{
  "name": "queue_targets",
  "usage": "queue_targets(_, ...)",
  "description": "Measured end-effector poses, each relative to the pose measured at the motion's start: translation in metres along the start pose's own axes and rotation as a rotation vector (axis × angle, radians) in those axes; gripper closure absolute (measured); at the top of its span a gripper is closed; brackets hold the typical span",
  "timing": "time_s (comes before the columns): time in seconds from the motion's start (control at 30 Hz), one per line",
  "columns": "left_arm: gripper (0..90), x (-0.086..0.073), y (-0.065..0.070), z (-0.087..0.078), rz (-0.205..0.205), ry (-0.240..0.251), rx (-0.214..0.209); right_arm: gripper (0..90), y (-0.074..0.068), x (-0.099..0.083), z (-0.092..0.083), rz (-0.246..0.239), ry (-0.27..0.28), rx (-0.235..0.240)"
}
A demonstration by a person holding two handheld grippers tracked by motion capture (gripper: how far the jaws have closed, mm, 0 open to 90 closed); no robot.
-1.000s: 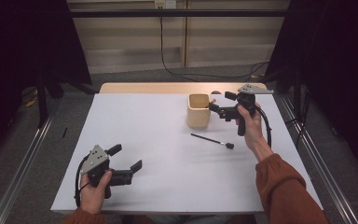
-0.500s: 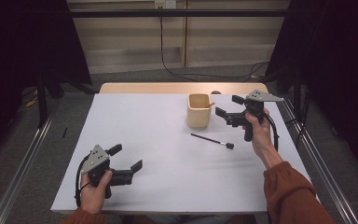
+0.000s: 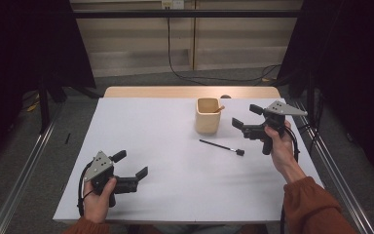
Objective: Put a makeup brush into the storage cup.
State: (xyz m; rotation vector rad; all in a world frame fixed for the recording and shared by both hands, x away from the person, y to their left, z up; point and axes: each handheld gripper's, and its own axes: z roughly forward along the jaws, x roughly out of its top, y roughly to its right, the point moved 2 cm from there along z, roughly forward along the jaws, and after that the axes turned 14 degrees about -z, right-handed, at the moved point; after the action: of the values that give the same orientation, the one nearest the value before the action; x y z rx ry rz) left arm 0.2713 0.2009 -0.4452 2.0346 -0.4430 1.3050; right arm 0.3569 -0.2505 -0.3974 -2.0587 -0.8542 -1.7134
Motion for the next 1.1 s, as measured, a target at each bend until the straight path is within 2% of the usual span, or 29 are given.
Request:
queue_targets(0.1,1.6,-0.001,0.000,0.000,0.000,0.001,0.012,4.5,-0.004,-0.002,-0.007,-0.004,0.000,0.008)
queue_targets(0.4,1.6,0.000,0.001,-0.002,0.005,0.005,0.010,6.0,-0.013,-0.012,-0.030,-0.010,-0.004,-0.014)
queue_targets(0.73,1.6,-0.001,0.000,-0.008,-0.005,0.010,0.013,5.8,-0.020,-0.022,-0.058,0.007,0.010,-0.046)
queue_targets(0.9,1.6,-0.001,0.000,-0.009,-0.003,0.014,0.012,5.8,-0.025,-0.033,-0.067,0.023,-0.004,-0.054)
queue_targets(1.1,1.6,-0.001,-0.002,-0.013,-0.021,0.025,0.016,5.8,-0.030,-0.039,-0.081,0.031,-0.006,-0.070)
